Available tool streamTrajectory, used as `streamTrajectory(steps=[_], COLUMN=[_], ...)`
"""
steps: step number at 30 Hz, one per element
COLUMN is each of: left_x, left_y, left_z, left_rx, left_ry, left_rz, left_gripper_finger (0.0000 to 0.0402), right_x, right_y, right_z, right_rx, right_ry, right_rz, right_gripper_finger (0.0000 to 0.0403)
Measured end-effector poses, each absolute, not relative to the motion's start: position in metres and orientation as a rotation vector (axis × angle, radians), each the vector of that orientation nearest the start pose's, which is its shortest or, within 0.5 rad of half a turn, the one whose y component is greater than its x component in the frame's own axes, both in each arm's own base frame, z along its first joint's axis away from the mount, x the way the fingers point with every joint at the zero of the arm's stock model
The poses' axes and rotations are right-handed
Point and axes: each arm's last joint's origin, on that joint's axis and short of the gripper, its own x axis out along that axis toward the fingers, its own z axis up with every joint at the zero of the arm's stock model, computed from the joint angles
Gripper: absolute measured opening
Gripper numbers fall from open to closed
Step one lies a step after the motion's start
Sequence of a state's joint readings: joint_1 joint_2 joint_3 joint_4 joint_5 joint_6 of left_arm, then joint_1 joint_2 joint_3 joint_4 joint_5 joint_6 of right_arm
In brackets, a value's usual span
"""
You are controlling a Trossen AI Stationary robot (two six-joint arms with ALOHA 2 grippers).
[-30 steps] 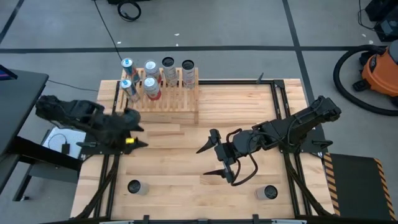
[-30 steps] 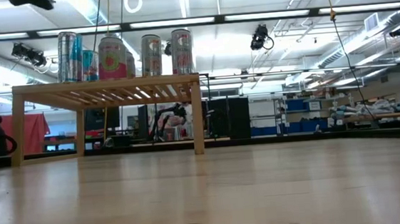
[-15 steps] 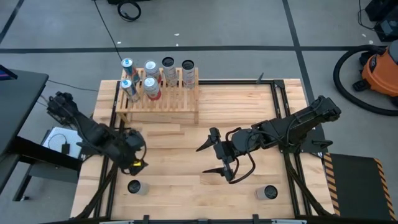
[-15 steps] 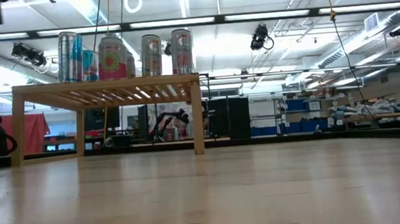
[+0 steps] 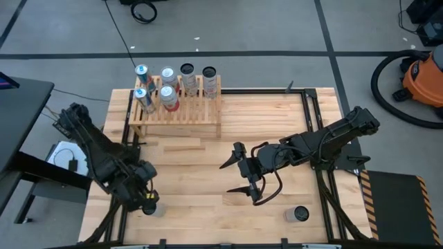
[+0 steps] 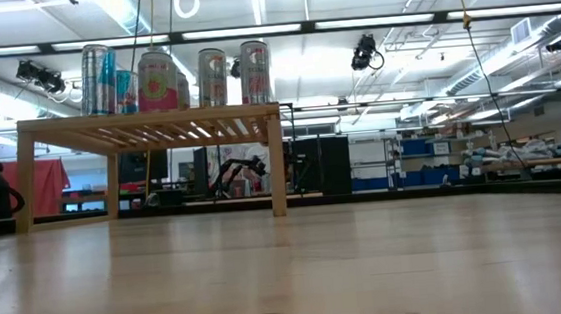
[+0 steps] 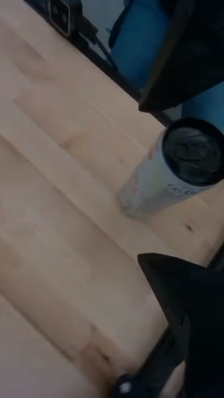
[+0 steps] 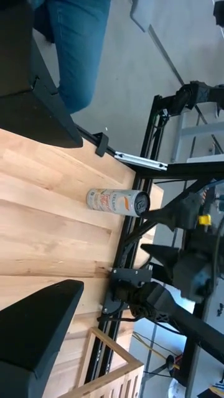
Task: Place canned beverage on shelf
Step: Put the white and yellow soda can on the shelf aligned with the other white and yellow soda can
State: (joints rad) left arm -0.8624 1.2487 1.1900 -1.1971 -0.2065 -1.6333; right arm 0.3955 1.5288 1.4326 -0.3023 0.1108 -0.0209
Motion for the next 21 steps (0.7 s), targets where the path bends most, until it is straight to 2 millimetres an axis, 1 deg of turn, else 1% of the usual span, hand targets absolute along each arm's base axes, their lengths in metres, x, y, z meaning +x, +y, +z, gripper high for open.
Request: streamTrajectory(steps=[4,8,11,15,21], left_x=[0.144,0.145,0.144,0.144,0.148], left_y=[-0.171,-0.18,-0.183,-0.185,-0.192], left_z=[0.301,0.299,0.299,0.297,0.29], left_rx=[-0.79,-0.801,-0.803,-0.831,-0.839], left_ry=[1.191,1.189,1.178,1.166,1.174], left_rz=[0.436,0.405,0.395,0.427,0.446], left_gripper_finger=[0.0389,0.0389,0.0389,0.0389,0.0389], right_x=[0.322,0.322,0.322,0.322,0.322], right_y=[0.131,0.131,0.131,0.131,0.131], right_z=[0.366,0.366,0.366,0.366,0.366], right_rx=[-0.121,-0.121,-0.121,-0.121,-0.121], right_ry=[0.384,0.384,0.384,0.384,0.384], right_rz=[0.285,0.285,0.285,0.285,0.285], right_gripper_finger=[0.0375,0.0375,0.0375,0.0375,0.0375])
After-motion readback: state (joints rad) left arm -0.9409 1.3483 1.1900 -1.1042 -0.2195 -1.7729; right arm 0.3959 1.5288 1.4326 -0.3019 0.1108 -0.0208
